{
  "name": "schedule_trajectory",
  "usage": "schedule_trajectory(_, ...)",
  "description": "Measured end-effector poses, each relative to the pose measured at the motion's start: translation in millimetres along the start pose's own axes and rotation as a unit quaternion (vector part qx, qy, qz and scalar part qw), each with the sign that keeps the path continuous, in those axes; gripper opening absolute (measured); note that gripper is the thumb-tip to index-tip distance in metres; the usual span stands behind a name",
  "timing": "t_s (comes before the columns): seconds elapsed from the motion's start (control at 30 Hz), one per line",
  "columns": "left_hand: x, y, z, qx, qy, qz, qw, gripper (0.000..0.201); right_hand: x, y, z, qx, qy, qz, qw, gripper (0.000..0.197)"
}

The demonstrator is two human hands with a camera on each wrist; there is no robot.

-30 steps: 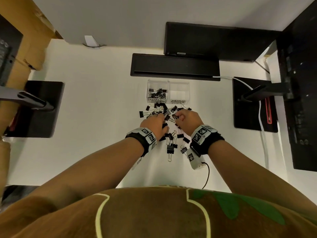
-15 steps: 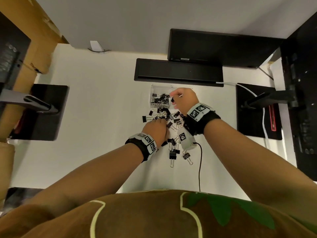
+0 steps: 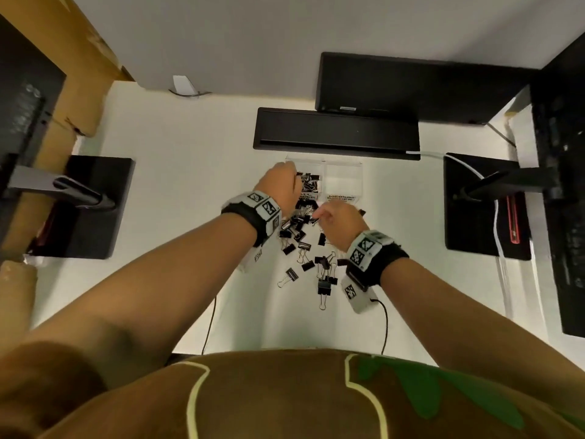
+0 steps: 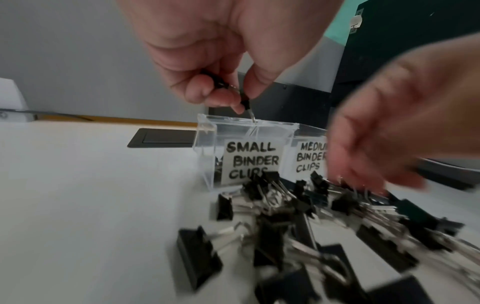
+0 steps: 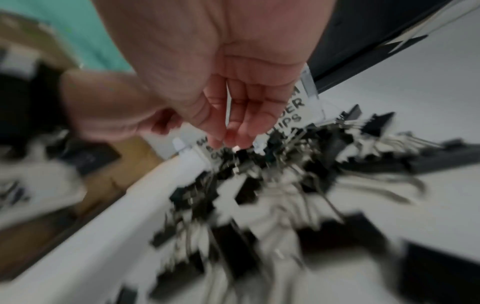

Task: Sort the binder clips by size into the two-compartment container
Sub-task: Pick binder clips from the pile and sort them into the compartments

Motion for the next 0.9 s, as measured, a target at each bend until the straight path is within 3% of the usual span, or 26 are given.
schedule_trajectory(0.23, -8.7, 28.6, -2.5, 0.005, 0.069, 0.056, 0.996, 0.027, -31.7, -24.2, -19.5, 0.010, -0.129, 0.112, 0.985, 0.031)
schedule_trajectory(0.5, 2.9, 15.2, 0.5, -0.026, -0.036, 0.011, 0.999, 0.027, -15.8, -6.9, 4.7, 0.034, -0.120, 0.078, 0.989, 0.034)
schedule_trajectory(0.67, 8.4, -17.4, 26.6, 0.019, -0.094, -0.051, 0.994, 0.022, -33.5, 8.9, 26.9, 0.069, -0.138, 0.082, 0.985, 0.051)
schedule_trajectory(0.77, -6.9, -44.1, 43.3, 0.058, -0.098, -0.033, 0.993, 0.016, -42.5, 11.4, 25.2, 0.070, -0.178, 0.089, 0.978, 0.051)
schedule_trajectory(0.9, -43.4, -70.4, 50.6, 0.035, -0.074, 0.036, 0.996, 0.016, -41.6, 7.4, 12.5, 0.049, -0.165, 0.065, 0.983, 0.038)
Point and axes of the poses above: each hand's wrist, its own y-axis towards the middle knuckle, its own x-axis out of the back of the hand, z = x × y, the point moved 5 cm from there along y, towards the middle knuckle, and after that the axes turned 4 degrees about z, right-handed, at the moved point
